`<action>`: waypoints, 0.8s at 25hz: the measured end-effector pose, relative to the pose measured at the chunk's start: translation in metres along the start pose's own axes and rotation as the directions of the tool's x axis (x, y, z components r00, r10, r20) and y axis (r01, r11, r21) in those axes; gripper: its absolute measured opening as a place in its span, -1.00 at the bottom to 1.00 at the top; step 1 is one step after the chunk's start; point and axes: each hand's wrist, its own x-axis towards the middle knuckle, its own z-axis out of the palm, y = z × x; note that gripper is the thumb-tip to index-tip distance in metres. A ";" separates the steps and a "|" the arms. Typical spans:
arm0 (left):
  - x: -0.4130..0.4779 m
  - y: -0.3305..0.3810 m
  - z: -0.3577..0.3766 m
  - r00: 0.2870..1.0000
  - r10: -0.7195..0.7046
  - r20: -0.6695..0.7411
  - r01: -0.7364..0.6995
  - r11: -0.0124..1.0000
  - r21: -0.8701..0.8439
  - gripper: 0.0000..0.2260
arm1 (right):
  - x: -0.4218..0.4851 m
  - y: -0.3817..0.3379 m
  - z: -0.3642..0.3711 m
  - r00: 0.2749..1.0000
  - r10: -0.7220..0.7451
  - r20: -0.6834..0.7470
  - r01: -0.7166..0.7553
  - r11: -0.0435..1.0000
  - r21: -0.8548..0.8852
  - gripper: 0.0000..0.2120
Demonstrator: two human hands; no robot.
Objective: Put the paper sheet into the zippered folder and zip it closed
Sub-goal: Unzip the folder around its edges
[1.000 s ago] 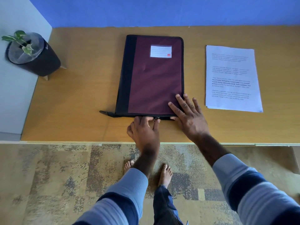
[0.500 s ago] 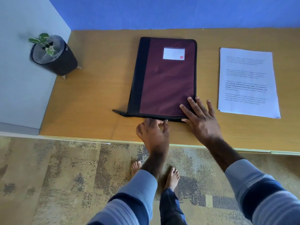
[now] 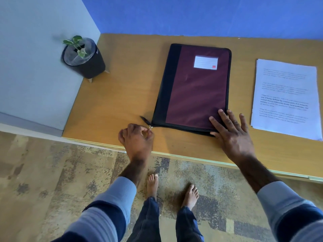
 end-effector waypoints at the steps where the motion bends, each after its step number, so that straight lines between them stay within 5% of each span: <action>1: 0.003 -0.006 -0.003 1.000 -0.002 0.000 0.002 1.000 0.020 -0.88 | 0.000 0.000 -0.001 1.000 -0.006 -0.001 0.006 1.000 0.002 -0.45; 11: 0.019 -0.028 -0.022 0.989 0.109 0.100 -0.116 0.991 0.069 -0.86 | 0.000 -0.006 -0.010 0.999 0.010 0.047 -0.013 0.998 0.055 -0.44; 14: 0.017 -0.026 -0.023 0.983 0.149 0.109 -0.145 0.988 -0.044 -0.59 | -0.002 -0.009 -0.010 0.987 0.042 0.156 -0.055 0.995 0.081 -0.37; 17: 0.016 -0.005 -0.024 0.955 0.263 0.136 -0.247 0.961 -0.124 -0.35 | -0.003 -0.014 -0.009 0.965 0.131 0.229 -0.171 0.971 0.166 -0.30; 20: 0.027 0.033 -0.013 0.887 0.366 0.282 -0.363 0.930 -0.065 -0.33 | 0.010 -0.025 -0.013 0.906 0.365 0.217 -0.419 0.849 0.323 -0.30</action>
